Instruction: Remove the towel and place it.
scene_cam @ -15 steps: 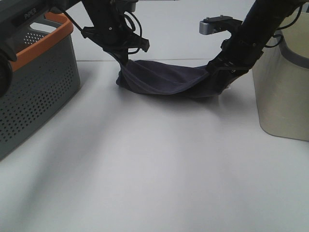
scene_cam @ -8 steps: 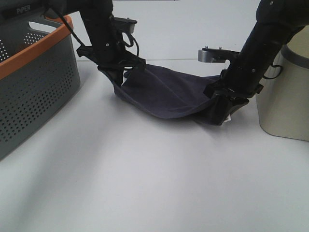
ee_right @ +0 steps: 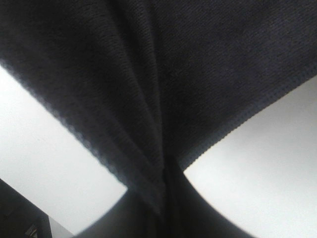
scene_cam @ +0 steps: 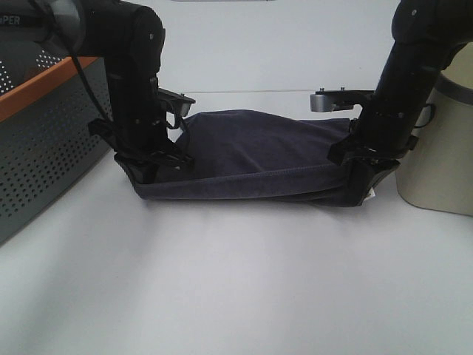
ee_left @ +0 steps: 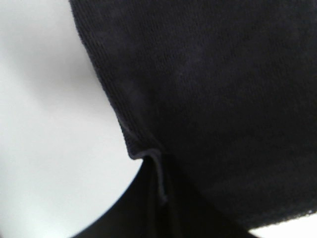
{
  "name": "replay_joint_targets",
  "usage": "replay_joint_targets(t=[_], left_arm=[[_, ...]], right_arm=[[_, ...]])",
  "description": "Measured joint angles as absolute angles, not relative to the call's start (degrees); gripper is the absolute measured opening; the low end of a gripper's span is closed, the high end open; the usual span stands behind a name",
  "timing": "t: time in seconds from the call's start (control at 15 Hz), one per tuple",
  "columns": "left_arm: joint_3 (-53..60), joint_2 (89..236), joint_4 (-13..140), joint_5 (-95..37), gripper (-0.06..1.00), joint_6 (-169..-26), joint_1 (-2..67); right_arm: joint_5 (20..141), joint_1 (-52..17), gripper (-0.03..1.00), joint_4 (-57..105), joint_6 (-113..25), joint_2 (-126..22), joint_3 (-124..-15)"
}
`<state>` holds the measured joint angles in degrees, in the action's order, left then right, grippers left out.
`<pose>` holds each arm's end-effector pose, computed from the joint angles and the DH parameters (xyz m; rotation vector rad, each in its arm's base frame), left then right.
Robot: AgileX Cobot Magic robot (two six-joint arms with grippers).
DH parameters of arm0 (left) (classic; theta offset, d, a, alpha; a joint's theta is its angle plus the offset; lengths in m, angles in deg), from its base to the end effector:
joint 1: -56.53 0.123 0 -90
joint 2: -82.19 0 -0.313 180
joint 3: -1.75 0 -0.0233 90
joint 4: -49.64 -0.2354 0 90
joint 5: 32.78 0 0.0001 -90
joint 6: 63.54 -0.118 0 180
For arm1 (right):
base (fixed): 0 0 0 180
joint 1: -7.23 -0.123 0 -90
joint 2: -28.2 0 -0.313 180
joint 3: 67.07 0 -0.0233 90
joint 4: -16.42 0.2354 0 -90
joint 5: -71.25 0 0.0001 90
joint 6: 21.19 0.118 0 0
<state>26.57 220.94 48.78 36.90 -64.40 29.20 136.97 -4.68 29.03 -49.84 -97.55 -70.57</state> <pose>0.4027 -0.2062 0.1374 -0.7593 -2.9882 -0.0431 0.3663 0.1013 0.1565 0.8957 -2.8799 -0.3212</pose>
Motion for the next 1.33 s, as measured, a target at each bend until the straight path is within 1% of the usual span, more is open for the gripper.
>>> replay_joint_targets(t=[0.2, 0.27, 0.33, 0.4, 0.47, 0.6, 0.67, 0.73, 0.8, 0.93, 1.0, 1.13, 1.33], left_arm=[[26.6, 220.8, 48.8, 36.8, 0.00, -64.7, 29.0], [26.6, 220.8, 48.8, 36.8, 0.00, -64.7, 29.0], [26.6, 220.8, 49.0, 36.8, 0.00, -64.7, 28.8], [26.6, 220.8, 49.6, 36.8, 0.01, -64.8, 28.7], [26.6, 220.8, 49.6, 36.8, 0.03, -64.8, 28.6], [26.6, 220.8, 50.2, 36.8, 0.11, -64.8, 28.6], [26.6, 220.8, 50.4, 36.8, 0.16, -64.8, 28.6], [26.6, 220.8, 50.6, 36.8, 0.26, -64.5, 28.6], [26.6, 220.8, 50.6, 36.8, 0.38, -63.5, 28.6], [26.6, 220.8, 50.2, 36.8, 0.69, -61.5, 28.6], [26.6, 220.8, 50.2, 36.8, 0.77, -61.5, 28.6], [26.6, 219.7, 50.3, 36.8, 0.81, -61.3, 28.6], [26.5, 214.1, 50.6, 36.8, 0.82, -61.2, 28.6]], right_arm=[[137.3, -4.7, 0.05, 29.0, -49.7, -97.5, -69.5], [137.3, -4.7, 0.08, 29.0, -49.5, -97.5, -69.1], [137.4, -4.7, 0.13, 29.0, -48.9, -97.5, -68.2], [137.8, -4.7, 0.24, 29.3, -47.6, -97.5, -67.2], [138.3, -4.7, 0.29, 29.4, -45.7, -97.5, -67.1], [138.8, -4.7, 0.49, 29.4, -42.8, -97.5, -67.1], [139.5, -4.7, 0.56, 29.4, -41.2, -97.5, -67.1], [140.2, -4.7, 0.62, 29.4, -39.6, -97.5, -67.1], [140.3, -4.7, 0.64, 29.4, -38.3, -97.5, -67.1], [140.7, -4.7, 0.66, 30.5, -36.4, -97.4, -67.1], [140.8, -4.7, 0.66, 31.4, -35.8, -96.9, -67.1], [140.9, -4.7, 0.66, 33.7, -34.4, -94.7, -67.1], [140.9, -4.7, 0.66, 35.0, -31.4, -88.6, -67.1]])
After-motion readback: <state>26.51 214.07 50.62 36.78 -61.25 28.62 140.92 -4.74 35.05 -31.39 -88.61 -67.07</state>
